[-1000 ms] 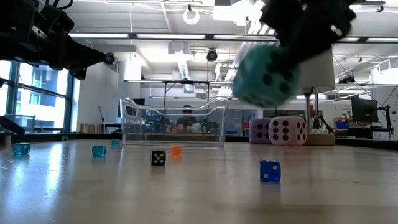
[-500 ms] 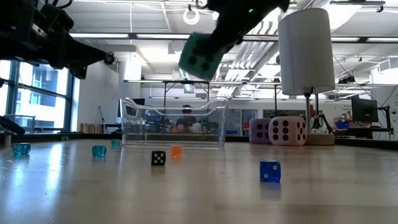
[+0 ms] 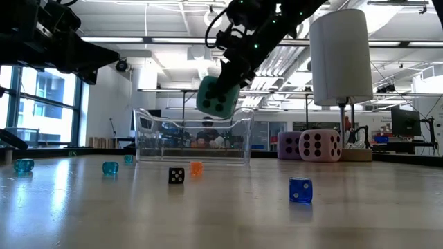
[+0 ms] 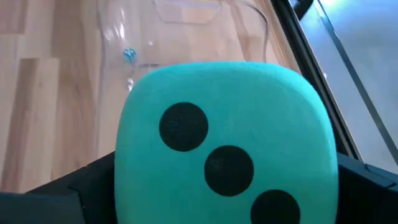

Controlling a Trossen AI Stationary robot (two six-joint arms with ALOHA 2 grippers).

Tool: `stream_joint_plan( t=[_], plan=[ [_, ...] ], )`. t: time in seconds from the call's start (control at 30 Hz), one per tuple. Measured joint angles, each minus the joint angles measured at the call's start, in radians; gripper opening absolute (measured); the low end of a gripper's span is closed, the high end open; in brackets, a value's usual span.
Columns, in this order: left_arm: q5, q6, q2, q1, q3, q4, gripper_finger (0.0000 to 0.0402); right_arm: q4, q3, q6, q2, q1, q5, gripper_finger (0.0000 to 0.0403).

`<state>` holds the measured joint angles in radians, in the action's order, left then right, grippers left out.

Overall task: Pick & Place Dice
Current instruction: Put the large light blue dice into the transparent bin

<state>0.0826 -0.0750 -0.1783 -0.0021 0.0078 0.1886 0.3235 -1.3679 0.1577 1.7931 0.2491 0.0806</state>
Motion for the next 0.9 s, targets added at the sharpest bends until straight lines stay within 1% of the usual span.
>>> stream_joint_plan(
  t=[0.17, 0.23, 0.33, 0.47, 0.57, 0.63, 0.7, 0.8, 0.9],
  plan=[
    [0.0, 0.002, 0.0, 0.0, 0.0, 0.0, 0.0001, -0.001, 0.0, -0.01, 0.0, -0.007, -0.001, 0.0392],
    [0.0, 0.026, 0.0, 0.0, 0.0, 0.008, 0.0001, 0.006, 0.0, -0.012, 0.0, -0.011, -0.005, 0.0392],
    [0.0, 0.058, 0.0, 0.0, 0.0, 0.025, 0.0001, 0.02, 0.0, -0.013, 0.0, -0.021, 0.015, 0.0392],
    [0.0, 0.061, 0.0, 0.0, 0.0, 0.031, 0.0001, 0.022, 0.0, -0.015, 0.0, -0.033, 0.048, 0.0392],
    [0.004, 0.073, -0.001, 0.0, 0.0, 0.058, 0.0001, 0.027, 0.0, -0.025, 0.0, -0.034, 0.036, 0.0392],
    [0.014, 0.105, -0.011, 0.0, 0.0, 0.112, 0.0001, 0.038, 0.0, -0.022, 0.0, -0.028, -0.029, 0.0392],
    [0.026, 0.149, -0.046, 0.0, 0.0, 0.212, 0.0001, 0.028, 0.0, -0.031, 0.0, -0.021, -0.07, 0.0392],
    [0.028, 0.195, -0.147, 0.001, 0.0, 0.402, 0.0004, 0.002, 0.0, -0.063, -0.001, -0.012, -0.047, 0.0392],
    [0.027, 0.18, -0.304, 0.027, 0.009, 0.574, 0.0022, -0.02, 0.0, -0.067, -0.001, -0.004, 0.011, 0.0392]
  ],
)
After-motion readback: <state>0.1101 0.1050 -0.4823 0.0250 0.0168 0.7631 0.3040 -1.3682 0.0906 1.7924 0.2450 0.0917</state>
